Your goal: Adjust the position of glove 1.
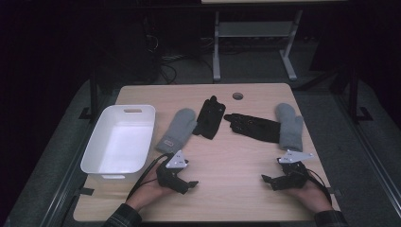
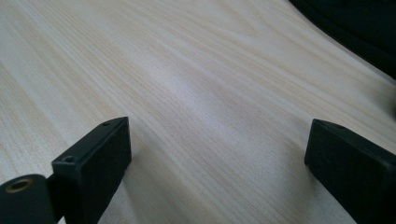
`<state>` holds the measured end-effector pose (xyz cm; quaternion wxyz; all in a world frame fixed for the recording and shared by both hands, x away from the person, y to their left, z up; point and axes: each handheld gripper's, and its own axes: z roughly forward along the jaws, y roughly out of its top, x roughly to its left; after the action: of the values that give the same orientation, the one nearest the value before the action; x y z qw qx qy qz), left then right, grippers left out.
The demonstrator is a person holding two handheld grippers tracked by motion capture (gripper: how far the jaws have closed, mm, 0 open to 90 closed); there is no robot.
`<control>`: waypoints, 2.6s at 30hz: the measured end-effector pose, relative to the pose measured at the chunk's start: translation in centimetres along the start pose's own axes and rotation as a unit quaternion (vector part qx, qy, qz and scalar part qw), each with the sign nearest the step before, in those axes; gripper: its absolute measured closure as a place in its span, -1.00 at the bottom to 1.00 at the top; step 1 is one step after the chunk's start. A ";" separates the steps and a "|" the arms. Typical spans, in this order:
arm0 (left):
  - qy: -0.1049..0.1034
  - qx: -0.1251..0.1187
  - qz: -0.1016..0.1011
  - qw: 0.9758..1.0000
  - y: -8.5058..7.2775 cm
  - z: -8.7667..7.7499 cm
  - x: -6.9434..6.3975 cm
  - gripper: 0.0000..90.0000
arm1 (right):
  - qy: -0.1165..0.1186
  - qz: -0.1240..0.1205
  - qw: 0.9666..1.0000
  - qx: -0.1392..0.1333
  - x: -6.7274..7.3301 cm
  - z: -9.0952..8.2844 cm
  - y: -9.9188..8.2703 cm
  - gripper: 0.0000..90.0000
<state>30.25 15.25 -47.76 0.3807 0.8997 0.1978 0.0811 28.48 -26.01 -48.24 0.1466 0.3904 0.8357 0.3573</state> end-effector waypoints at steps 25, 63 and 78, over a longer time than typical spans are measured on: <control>-0.002 -0.008 -0.003 1.000 0.0 0.1 0.0 -0.73 | -0.023 0.032 0.999 0.002 -4.5 -3.7 3.1 1.00; -0.002 -0.004 -0.001 1.000 0.1 0.1 0.1 -0.73 | -0.092 0.058 0.993 0.049 -10.8 -1.9 3.4 1.00; -0.001 -0.007 -0.002 1.000 0.1 0.2 0.1 -0.73 | -0.078 0.038 0.994 0.061 -8.1 -3.4 2.1 1.00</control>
<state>30.41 15.11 -47.81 0.3869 0.8970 0.1981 0.0806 33.17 -32.87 -44.59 0.1735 0.4565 0.8268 0.2791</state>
